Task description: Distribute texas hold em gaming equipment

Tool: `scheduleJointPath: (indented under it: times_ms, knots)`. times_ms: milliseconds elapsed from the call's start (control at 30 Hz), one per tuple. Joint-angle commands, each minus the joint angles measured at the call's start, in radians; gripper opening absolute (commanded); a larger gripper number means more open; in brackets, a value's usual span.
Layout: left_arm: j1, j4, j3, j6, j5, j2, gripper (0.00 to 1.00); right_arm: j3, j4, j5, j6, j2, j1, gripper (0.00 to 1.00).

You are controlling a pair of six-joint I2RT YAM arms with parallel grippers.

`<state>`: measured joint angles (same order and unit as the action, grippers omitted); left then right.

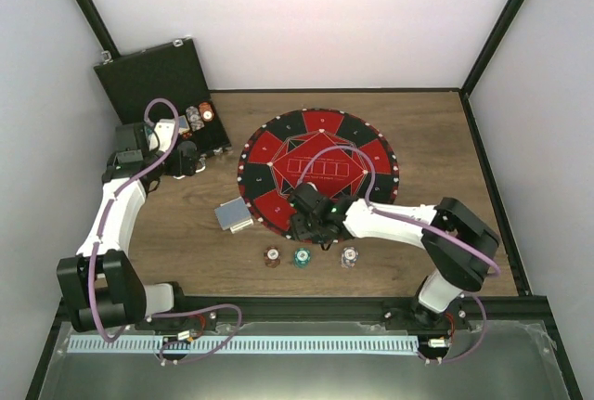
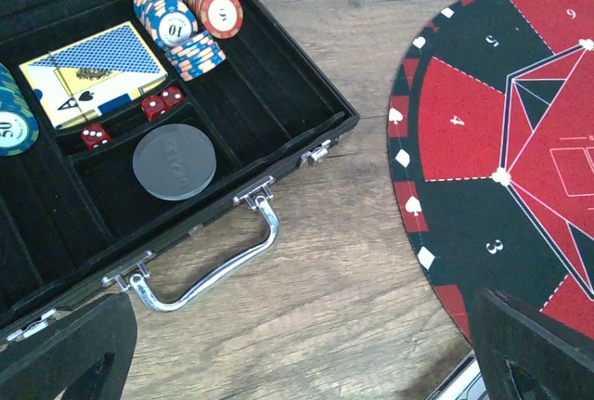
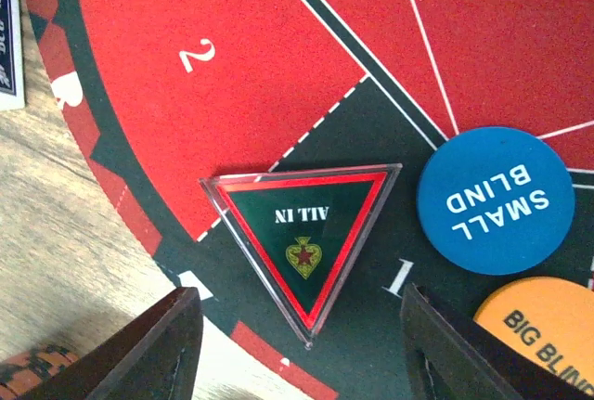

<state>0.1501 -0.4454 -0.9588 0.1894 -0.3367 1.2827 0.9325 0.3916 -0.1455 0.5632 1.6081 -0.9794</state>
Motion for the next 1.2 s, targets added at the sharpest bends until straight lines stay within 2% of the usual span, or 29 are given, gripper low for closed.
scheduleJointPath:
  times_ms: [0, 233, 600, 767, 1167]
  knots:
    - [0.004, -0.016, -0.002, 0.009, -0.019, -0.03, 1.0, 0.056, 0.023, 0.018, 0.019, 0.039, -0.005, 0.57]
    - [0.003, -0.015, -0.011, -0.002, -0.029, -0.014, 1.0, 0.075, 0.006, 0.037, -0.002, 0.103, -0.003, 0.52]
    - [0.004, -0.024, -0.041, -0.021, -0.05, -0.016, 1.0, 0.129, 0.006, 0.018, -0.034, 0.181, 0.0, 0.37]
    - [0.004, -0.03, -0.05, -0.024, -0.05, -0.021, 1.0, 0.164, -0.004, 0.017, -0.061, 0.227, 0.013, 0.35]
    - [0.005, -0.053, -0.054, -0.013, -0.067, -0.024, 1.0, 0.405, -0.003, 0.022, -0.17, 0.395, 0.102, 0.31]
